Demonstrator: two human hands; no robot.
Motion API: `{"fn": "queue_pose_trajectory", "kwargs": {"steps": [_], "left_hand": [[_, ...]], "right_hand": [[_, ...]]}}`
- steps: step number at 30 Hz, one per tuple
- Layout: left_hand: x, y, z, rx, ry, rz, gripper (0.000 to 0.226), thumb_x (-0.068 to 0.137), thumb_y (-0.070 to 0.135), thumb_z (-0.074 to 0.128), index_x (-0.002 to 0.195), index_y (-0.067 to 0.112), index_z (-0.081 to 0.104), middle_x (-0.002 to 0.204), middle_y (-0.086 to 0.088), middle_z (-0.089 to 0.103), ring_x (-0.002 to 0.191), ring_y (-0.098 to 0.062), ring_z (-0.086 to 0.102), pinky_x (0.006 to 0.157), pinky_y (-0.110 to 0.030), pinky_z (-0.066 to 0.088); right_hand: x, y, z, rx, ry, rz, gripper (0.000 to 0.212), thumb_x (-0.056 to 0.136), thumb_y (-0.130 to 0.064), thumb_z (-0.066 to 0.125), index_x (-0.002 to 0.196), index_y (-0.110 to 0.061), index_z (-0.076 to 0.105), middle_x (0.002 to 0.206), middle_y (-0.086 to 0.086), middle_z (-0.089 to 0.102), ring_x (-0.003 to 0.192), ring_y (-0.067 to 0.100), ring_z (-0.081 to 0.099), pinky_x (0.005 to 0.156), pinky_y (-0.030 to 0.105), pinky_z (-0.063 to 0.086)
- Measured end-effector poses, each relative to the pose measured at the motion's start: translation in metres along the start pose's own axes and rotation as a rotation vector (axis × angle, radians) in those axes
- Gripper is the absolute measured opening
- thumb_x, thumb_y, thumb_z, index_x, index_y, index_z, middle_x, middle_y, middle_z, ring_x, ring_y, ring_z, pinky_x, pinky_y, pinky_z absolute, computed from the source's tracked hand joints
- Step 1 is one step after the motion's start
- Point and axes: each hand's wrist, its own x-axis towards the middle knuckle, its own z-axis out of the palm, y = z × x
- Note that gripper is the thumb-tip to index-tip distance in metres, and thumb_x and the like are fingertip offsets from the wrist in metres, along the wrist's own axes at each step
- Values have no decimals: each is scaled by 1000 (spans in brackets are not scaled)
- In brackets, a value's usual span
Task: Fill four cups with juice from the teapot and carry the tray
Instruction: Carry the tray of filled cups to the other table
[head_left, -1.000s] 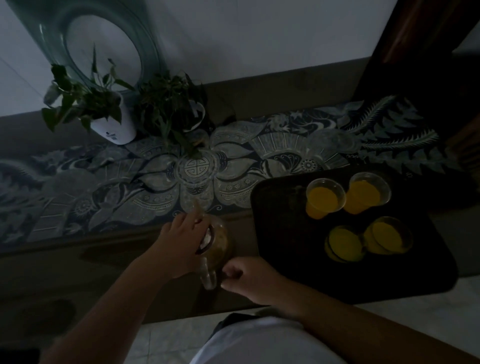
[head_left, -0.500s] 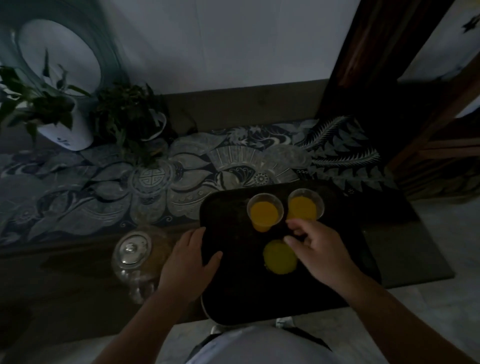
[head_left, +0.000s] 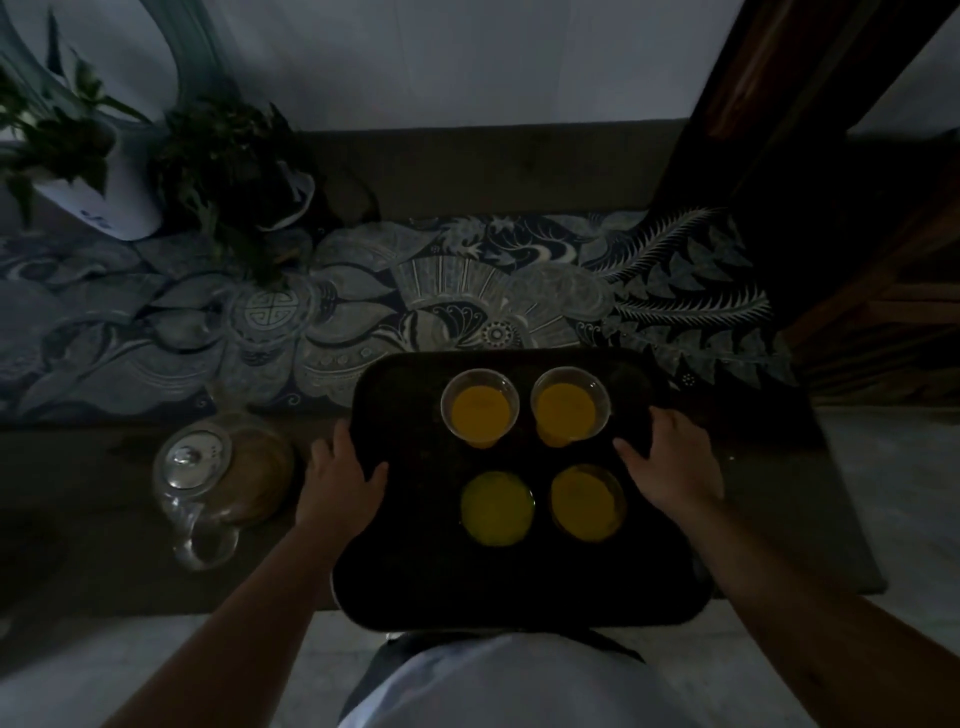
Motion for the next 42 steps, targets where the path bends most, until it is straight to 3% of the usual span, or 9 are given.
{"fn": "queue_pose_trajectory", "kwargs": {"steps": [6,9,15,22,31,36,42], "left_hand": [[7,-8,11,21,2,-76,69,94,47,51,147,13,21,140,-18,41,118,-39,53,87,-50,48],[8,-7,14,182,47,-110,49,96,55,40,123,14,41,113,-12,62,96,-35,64,71,-40,46],[16,-6,15,301,101,-143,43,98,56,32,104,15,44,98,-12,64,86,-33,63,65,-38,43],[19,-13,17,265,119,-111,40,100,53,27,94,18,45,82,-6,61,68,-25,56,60,-36,43],[14,-13,16,193,126,-82,36,101,50,30,89,18,43,73,-2,53,62,-20,50,57,-34,38],[10,-9,15,220,116,-65,37,100,51,30,90,18,43,79,-6,59,69,-27,56,62,-37,42],[3,6,14,263,109,-18,38,101,50,30,95,16,47,77,-5,56,64,-22,51,58,-34,38]], "right_hand": [[9,5,5,16,112,178,71,90,-51,59,143,-9,37,144,18,42,129,39,41,96,50,44],[11,18,7,-13,76,146,61,93,-52,53,135,-9,42,133,17,53,120,38,53,84,46,48],[15,34,8,-158,34,93,51,98,-57,36,119,-11,43,112,19,64,100,40,64,67,38,40],[21,39,12,-116,15,76,40,103,-46,33,113,-9,43,109,22,66,100,42,64,69,40,40],[18,47,11,-57,2,65,39,103,-43,34,108,-6,42,103,24,64,96,44,63,69,41,42],[11,60,11,-38,18,88,39,102,-45,34,105,-8,42,104,26,64,96,45,62,70,42,43],[-13,74,6,24,51,167,44,101,-43,37,120,-4,46,110,30,64,102,48,62,81,48,47]]}}
